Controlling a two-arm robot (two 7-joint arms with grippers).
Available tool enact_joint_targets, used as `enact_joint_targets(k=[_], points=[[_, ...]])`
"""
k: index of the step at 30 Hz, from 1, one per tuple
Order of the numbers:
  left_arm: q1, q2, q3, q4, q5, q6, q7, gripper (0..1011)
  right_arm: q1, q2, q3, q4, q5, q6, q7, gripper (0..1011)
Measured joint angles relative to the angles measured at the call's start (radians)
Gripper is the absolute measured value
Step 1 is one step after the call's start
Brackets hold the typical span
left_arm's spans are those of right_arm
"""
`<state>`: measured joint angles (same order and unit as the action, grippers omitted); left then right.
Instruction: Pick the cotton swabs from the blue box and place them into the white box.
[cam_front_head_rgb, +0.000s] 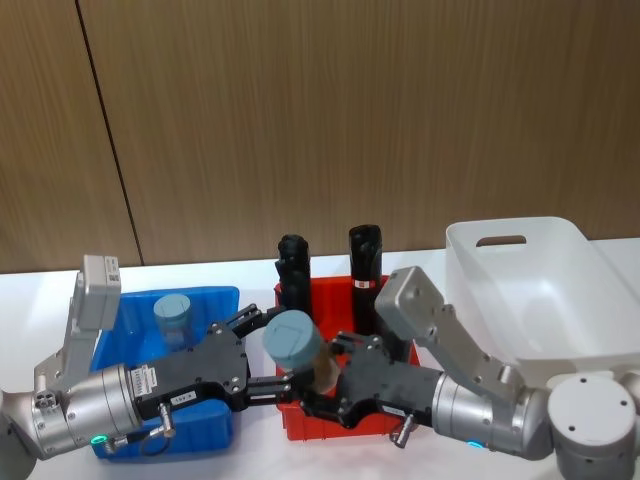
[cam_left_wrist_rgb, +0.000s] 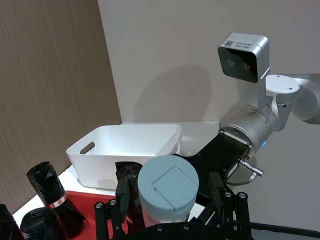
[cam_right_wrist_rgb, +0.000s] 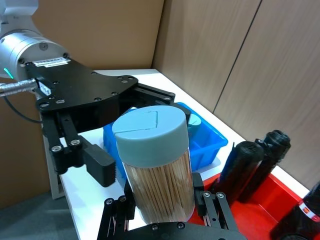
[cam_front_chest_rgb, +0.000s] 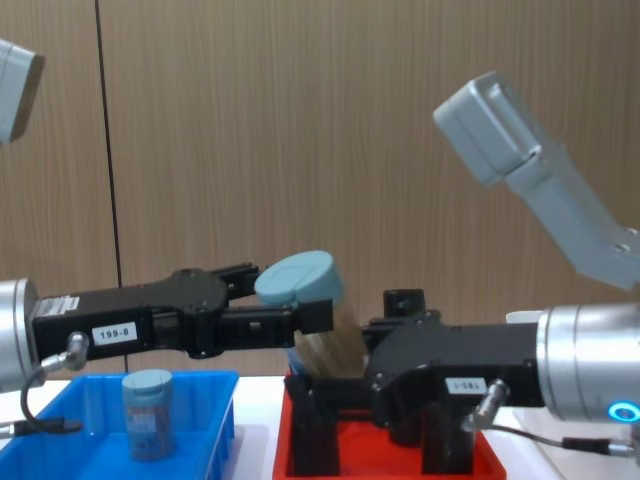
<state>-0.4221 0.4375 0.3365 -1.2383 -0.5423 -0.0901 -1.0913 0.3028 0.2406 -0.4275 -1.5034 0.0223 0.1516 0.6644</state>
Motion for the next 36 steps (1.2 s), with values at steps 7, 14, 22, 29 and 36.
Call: enact_joint_targets(k=[7,14,22,29,36], points=[[0.000,0.000,0.000,0.000,0.000,0.000,0.000,1004,-0.013,0.024,0.017,-0.019,0.028,-0.001,-0.024,650],[0.000,0.000,0.000,0.000,0.000,0.000,0.000,1004,-0.030,0.059,0.044,-0.044,0.063,-0.001,-0.057,650],[0.000,0.000,0.000,0.000,0.000,0.000,0.000,1004,-0.049,0.114,0.093,-0.076,0.118,0.003,-0.114,650],[0.000,0.000,0.000,0.000,0.000,0.000,0.000,1004,-0.054,0.155,0.137,-0.086,0.167,0.013,-0.166,650],[0.000,0.000,0.000,0.000,0.000,0.000,0.000,1004,-0.048,0.182,0.174,-0.072,0.207,0.030,-0.221,650]])
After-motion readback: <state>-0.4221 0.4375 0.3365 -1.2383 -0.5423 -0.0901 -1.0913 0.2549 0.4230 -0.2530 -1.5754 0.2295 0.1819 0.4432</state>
